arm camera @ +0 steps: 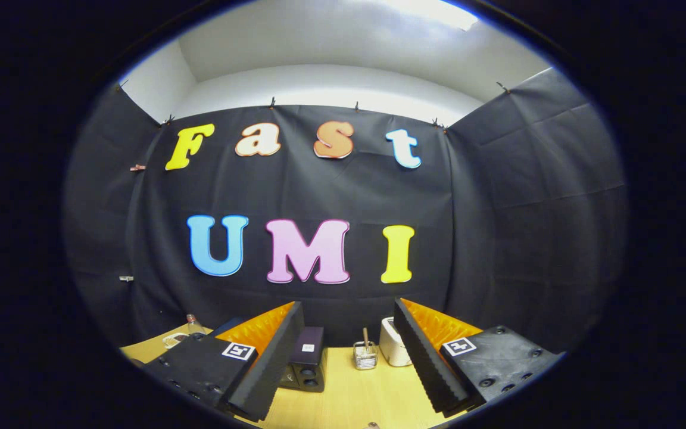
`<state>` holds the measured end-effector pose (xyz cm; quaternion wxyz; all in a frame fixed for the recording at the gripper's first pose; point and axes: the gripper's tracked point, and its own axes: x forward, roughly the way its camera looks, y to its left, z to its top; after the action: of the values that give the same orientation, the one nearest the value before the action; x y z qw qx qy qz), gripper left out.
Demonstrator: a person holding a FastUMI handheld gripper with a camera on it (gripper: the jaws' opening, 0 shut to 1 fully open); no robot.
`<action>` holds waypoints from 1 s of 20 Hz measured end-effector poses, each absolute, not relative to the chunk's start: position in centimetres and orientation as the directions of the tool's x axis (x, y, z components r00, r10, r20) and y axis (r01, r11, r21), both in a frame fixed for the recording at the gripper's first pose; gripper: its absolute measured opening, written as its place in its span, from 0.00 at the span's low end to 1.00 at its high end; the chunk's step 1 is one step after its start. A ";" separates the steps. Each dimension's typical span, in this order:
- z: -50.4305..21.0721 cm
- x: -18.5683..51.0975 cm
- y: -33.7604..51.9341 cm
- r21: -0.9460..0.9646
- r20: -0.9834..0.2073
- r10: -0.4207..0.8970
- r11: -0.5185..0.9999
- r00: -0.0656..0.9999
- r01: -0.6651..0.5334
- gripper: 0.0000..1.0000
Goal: Open the toaster oven, put the food inside, and close the toaster oven door.
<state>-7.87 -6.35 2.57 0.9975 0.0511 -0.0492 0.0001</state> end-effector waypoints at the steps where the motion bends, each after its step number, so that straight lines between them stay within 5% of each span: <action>1: 2.5 -8.0 -6.5 0.098 0.102 -0.005 0.995 0.995 -0.005 0.98; 20: -0.7 -5.8 -2.7 0.106 0.019 0.085 0.991 0.996 -0.087 0.97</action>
<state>-5.85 -2.68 -0.71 0.9976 0.0535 -0.0074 0.0432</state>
